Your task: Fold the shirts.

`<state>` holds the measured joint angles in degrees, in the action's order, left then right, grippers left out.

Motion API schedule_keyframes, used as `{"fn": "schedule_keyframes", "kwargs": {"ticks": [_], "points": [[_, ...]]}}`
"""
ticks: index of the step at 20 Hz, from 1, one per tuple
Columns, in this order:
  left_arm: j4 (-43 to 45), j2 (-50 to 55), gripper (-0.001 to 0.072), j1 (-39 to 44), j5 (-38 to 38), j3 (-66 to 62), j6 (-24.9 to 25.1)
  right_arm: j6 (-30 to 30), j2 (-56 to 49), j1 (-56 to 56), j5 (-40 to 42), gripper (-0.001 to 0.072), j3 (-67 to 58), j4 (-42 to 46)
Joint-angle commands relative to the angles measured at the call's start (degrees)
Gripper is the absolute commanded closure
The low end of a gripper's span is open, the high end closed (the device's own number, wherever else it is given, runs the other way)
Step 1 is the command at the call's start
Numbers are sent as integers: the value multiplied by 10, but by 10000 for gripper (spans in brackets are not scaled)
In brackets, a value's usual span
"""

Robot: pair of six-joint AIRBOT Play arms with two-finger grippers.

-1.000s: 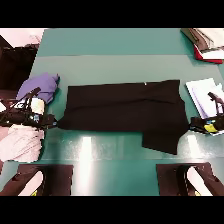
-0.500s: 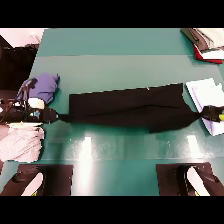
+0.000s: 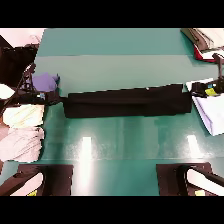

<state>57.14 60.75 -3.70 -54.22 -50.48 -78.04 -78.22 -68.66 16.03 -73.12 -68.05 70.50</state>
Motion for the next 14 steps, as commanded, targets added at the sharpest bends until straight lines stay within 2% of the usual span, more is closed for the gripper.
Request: {"fn": "schedule_keyframes", "kwargs": {"ticks": [1, 3, 5, 6, 7, 8, 10, 12, 13, 14], "points": [[-3, 62, 684, 0, 53, -22, 0, 0, -84, -24, 25, 696, -59, 0], [-7, 87, 684, 0, 90, -27, -2, -6, -130, -38, 46, 696, -95, -3], [-8, 107, 682, 0, 123, -32, -33, -31, -173, -51, 68, 688, -130, -5], [-9, 112, 561, 0, 138, -34, -48, -34, -194, -57, 76, 534, -148, -7], [-13, 114, 249, 0, 148, -37, -53, -34, -212, -61, 75, 236, -163, -21], [-15, 115, 78, 0, 148, -45, -63, -33, -230, -60, 67, 146, -181, -46], [-14, 114, 88, 0, 116, -76, -60, -22, -249, -50, 31, 147, -206, -84], [-14, 114, 89, 0, 33, -111, -55, 20, -249, -27, -20, 147, -208, -110], [-15, 114, 150, 0, -5, -122, -55, 36, -249, -10, -54, 147, -208, -110], [-19, 114, 369, 0, -38, -128, -52, 50, -249, 7, -83, 147, -208, -109]]}}
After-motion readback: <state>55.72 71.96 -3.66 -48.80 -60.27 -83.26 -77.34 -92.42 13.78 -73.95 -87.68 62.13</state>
